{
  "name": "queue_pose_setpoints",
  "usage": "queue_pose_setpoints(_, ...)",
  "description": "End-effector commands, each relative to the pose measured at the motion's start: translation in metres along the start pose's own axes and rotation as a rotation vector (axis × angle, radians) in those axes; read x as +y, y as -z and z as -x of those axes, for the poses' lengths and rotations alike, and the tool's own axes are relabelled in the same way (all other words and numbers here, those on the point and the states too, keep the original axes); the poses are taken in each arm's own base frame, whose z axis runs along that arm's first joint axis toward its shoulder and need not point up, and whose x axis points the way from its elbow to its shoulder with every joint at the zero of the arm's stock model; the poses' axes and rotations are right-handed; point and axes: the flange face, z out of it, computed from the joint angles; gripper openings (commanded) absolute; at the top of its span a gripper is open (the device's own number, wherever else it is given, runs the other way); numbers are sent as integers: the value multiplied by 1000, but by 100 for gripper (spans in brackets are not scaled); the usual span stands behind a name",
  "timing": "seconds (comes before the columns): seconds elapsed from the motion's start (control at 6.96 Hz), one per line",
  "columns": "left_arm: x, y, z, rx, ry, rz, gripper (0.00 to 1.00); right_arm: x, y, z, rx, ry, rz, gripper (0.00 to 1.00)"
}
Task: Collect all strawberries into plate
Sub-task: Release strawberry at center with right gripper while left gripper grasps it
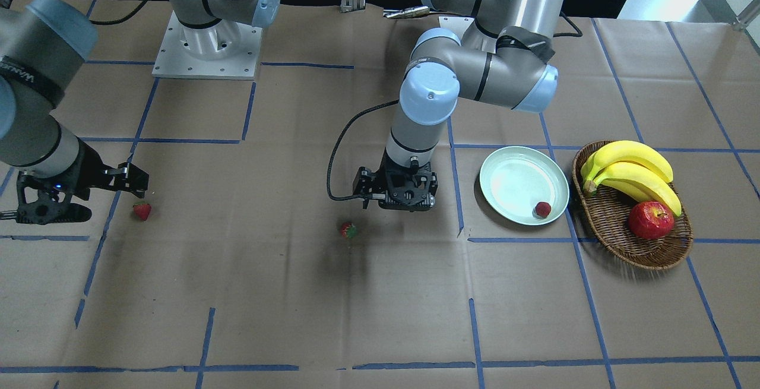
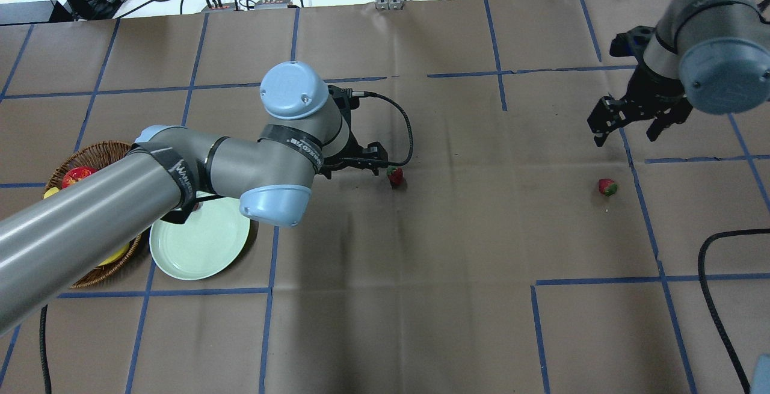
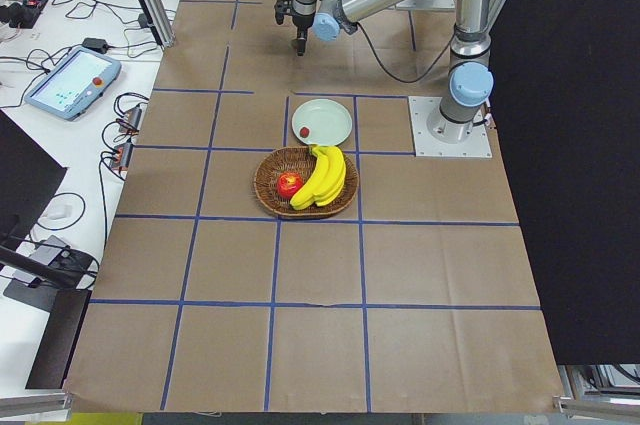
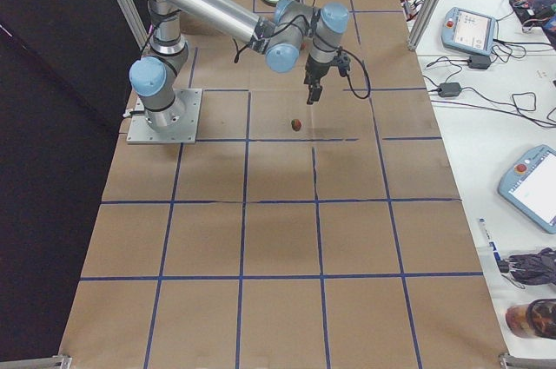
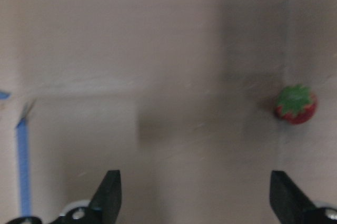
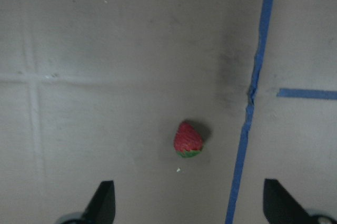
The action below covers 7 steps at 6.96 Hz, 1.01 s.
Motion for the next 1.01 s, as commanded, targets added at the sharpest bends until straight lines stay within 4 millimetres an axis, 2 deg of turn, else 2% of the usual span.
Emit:
queue_pose_setpoints(0.0, -11, -30, -21, 40, 37, -84, 100, 22, -58, -13, 14, 2, -55, 100)
queue_pose_setpoints(0.14, -12, -31, -21, 40, 38, -87, 100, 25, -80, -10, 17, 0, -67, 100)
queue_pose_setpoints(0.43, -13, -47, -29, 108, 37, -43, 100, 13, -107, -3, -41, 7, -70, 100)
queue_pose_setpoints(0.72, -8, -52, -29, 96, 34, -20, 100, 13, -109, -5, -32, 14, -61, 100)
queue_pose_setpoints(0.86, -8, -53, -29, 92, 35, -17, 99, 15, -111, -4, -32, 14, -46, 92)
